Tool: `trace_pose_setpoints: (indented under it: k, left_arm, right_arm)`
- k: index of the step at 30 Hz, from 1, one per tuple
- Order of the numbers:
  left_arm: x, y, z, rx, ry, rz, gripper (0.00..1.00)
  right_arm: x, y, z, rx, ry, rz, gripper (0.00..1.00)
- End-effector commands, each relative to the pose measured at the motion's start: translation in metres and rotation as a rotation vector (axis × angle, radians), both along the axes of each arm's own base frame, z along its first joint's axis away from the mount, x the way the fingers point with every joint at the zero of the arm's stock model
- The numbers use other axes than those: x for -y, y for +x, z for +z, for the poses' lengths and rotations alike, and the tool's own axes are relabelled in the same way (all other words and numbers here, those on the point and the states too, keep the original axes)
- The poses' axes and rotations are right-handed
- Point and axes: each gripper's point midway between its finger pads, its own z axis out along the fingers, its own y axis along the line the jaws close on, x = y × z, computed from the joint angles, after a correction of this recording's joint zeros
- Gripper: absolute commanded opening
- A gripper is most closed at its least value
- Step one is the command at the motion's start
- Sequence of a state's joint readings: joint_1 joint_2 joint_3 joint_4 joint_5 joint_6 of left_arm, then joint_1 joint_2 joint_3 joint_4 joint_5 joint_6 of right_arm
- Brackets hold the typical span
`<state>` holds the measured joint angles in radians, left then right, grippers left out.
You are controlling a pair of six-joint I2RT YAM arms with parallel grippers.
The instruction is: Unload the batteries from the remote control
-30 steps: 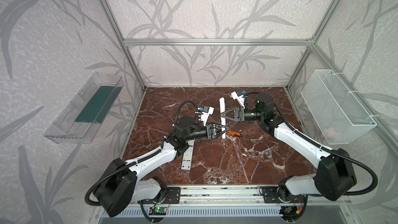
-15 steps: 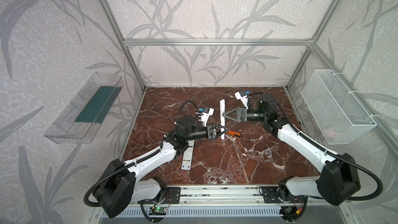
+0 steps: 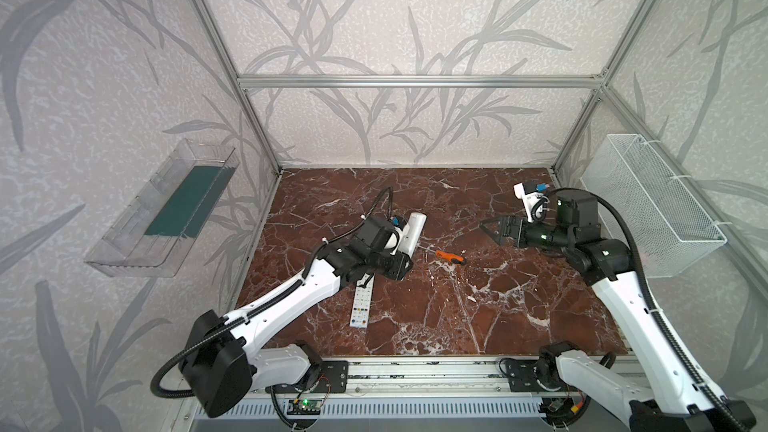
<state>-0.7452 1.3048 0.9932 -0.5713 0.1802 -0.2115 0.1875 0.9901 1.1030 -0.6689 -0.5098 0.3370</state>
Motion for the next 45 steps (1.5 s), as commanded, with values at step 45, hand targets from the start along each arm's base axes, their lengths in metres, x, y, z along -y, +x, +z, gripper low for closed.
trace_pose_setpoints:
  k: [45]
  left_arm:
    - [0.064,-0.042,-0.125,0.029,0.718,-0.688,0.47]
  right_arm:
    - [0.021,-0.003,-0.059,-0.157,-0.098,-0.095,0.99]
